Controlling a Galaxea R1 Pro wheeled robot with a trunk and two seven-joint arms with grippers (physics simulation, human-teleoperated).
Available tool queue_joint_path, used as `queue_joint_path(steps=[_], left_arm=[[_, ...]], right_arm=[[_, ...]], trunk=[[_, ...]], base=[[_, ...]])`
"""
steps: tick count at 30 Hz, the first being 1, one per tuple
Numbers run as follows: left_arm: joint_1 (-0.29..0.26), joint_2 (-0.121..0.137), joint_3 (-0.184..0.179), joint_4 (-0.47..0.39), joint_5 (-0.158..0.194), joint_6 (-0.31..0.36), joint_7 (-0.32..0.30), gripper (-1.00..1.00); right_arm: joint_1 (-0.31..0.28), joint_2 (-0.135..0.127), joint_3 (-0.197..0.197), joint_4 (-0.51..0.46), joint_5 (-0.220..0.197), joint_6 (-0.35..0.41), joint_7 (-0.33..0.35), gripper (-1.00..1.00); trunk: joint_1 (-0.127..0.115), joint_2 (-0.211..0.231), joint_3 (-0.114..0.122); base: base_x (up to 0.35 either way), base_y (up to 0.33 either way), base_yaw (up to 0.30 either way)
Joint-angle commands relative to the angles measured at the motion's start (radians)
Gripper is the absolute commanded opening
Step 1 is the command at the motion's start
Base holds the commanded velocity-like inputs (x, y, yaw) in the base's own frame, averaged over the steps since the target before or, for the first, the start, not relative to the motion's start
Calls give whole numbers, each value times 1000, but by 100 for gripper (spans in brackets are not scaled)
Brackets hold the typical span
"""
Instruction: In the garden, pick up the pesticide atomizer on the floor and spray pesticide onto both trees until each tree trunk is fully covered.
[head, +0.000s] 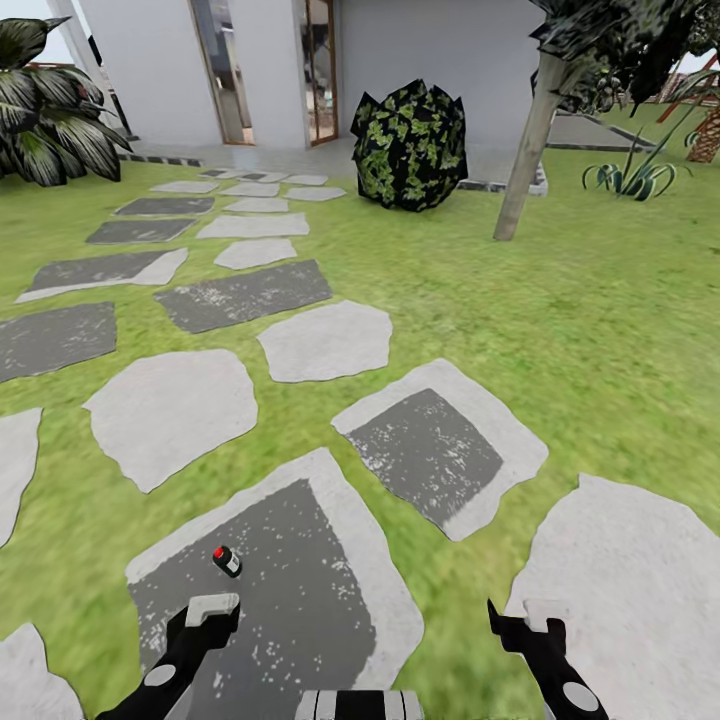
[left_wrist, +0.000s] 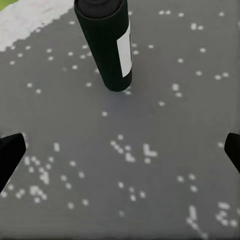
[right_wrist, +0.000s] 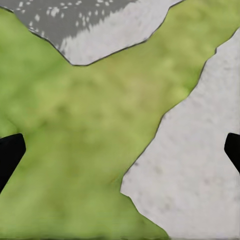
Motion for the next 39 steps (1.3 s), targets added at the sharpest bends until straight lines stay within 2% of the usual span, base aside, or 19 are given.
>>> queue_joint_path(steps=[1,9,17,39], left_arm=[[-1,0,1,1,2,-3,0,100],[0,0,0,1,2,-5,0,100],[0,0,1,1,1,-6,1,100],[1,0,1,1,2,-8,1,100]], right_arm=[[0,0,1,0,-4,-3,-2,100],[0,0,1,1,-4,-3,-2,100],[0,0,3,1,-4,-3,-2,100],[0,0,3,1,-4,-3,-2,100]], trunk=[[0,0,-1],[0,0,-1],[0,0,-1],[0,0,-1]], base=[[0,0,0],[16,0,0],[250,0,0],[85,0,0]])
